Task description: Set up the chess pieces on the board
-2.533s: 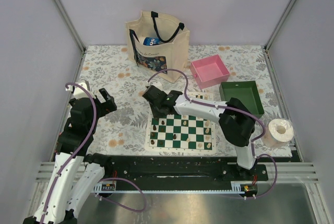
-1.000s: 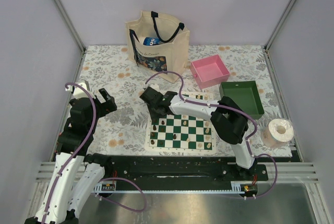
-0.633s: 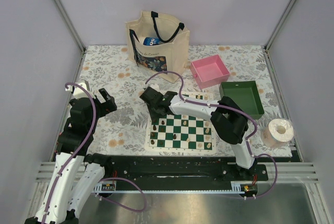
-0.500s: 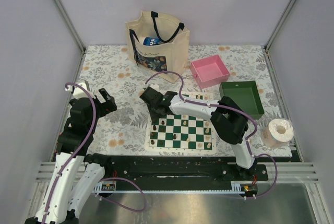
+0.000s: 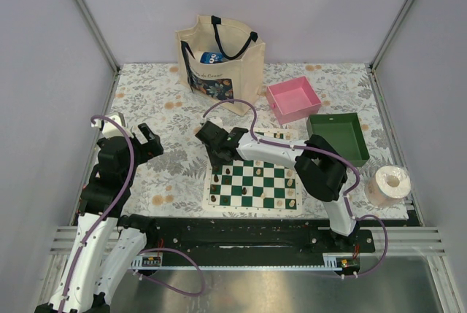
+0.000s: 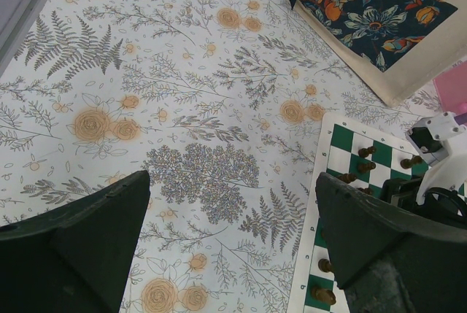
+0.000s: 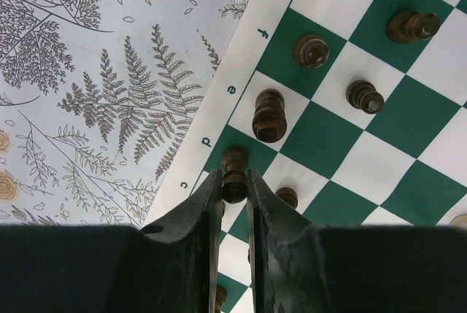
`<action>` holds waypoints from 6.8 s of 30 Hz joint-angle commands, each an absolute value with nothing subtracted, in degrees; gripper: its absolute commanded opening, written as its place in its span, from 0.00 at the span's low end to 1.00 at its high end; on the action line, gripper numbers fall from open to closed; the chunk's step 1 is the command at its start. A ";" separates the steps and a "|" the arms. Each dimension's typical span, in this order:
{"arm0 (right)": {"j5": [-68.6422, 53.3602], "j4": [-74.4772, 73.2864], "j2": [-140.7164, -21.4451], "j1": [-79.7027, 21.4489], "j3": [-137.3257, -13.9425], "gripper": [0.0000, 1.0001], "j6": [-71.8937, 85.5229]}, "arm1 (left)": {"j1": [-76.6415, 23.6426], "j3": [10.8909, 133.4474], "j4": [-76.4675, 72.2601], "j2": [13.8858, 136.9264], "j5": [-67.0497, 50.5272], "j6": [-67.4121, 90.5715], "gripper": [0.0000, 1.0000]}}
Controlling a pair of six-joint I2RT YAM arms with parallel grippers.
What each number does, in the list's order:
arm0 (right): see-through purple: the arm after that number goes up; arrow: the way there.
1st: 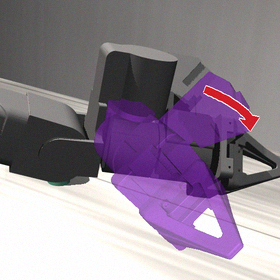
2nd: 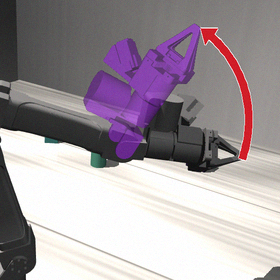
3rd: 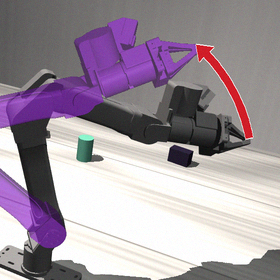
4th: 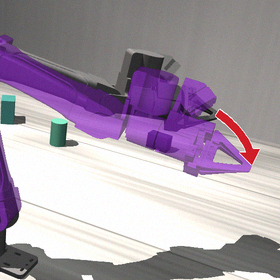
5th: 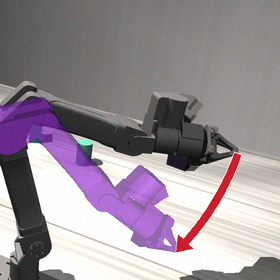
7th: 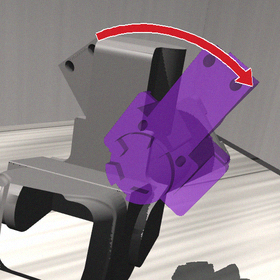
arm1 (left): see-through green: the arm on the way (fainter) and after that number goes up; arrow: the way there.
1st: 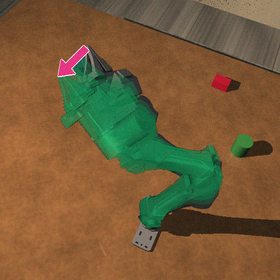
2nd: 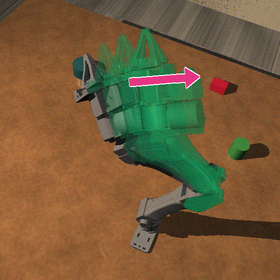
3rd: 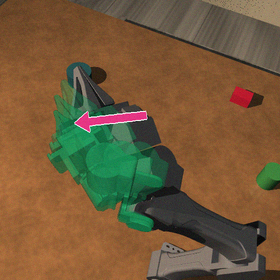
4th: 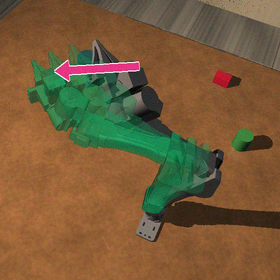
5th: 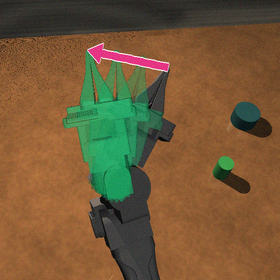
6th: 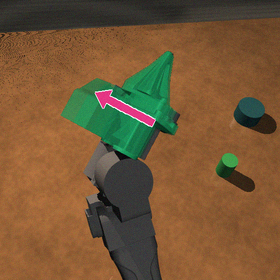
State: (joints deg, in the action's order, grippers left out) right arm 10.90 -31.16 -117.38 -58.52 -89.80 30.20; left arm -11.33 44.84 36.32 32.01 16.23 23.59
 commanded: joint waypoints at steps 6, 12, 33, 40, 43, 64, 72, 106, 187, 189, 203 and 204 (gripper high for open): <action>13.45 -30.32 -112.68 -58.89 -89.65 0.21 29.88 | -10.81 44.65 33.31 32.17 15.12 23.73 0.99; 13.71 -30.76 -113.29 -58.89 -89.91 0.21 30.06 | -10.72 44.65 33.31 32.34 15.03 23.73 0.99; 12.92 -31.73 -116.45 -58.89 -90.88 0.22 30.23 | -10.46 44.65 33.14 32.34 14.50 23.82 0.99; 12.57 -30.50 -116.98 -58.89 -90.70 0.22 30.76 | -10.37 44.65 33.22 32.43 14.33 23.82 0.99; 12.39 -30.41 -117.16 -58.97 -90.79 0.23 30.85 | -10.28 44.65 33.22 32.26 14.33 23.82 0.99; 11.95 -30.59 -114.09 -58.89 -89.91 0.46 29.71 | -10.20 44.65 33.22 32.26 14.24 23.73 0.99; 17.30 -30.94 -104.61 -58.89 -87.46 0.61 28.22 | -10.11 44.65 33.22 32.08 14.24 23.82 0.99; 18.19 -31.90 -115.31 -39.99 -90.96 0.62 26.90 | -9.76 44.47 32.78 32.52 13.80 23.91 0.99; 8.79 -36.21 -134.73 -45.70 -118.12 0.20 25.66 | -8.88 44.30 32.52 31.90 13.10 23.99 0.99; 8.96 -36.30 -135.44 -45.70 -118.21 0.20 25.58 | -8.96 44.21 32.61 31.82 13.18 23.99 0.99; 10.37 -35.33 -135.79 -45.70 -117.86 0.24 24.70 | -8.79 44.21 32.43 32.08 12.83 24.17 0.99; 10.37 -35.33 -135.88 -45.62 -118.12 0.24 24.61 | -8.79 44.21 32.43 32.08 12.66 24.17 0.99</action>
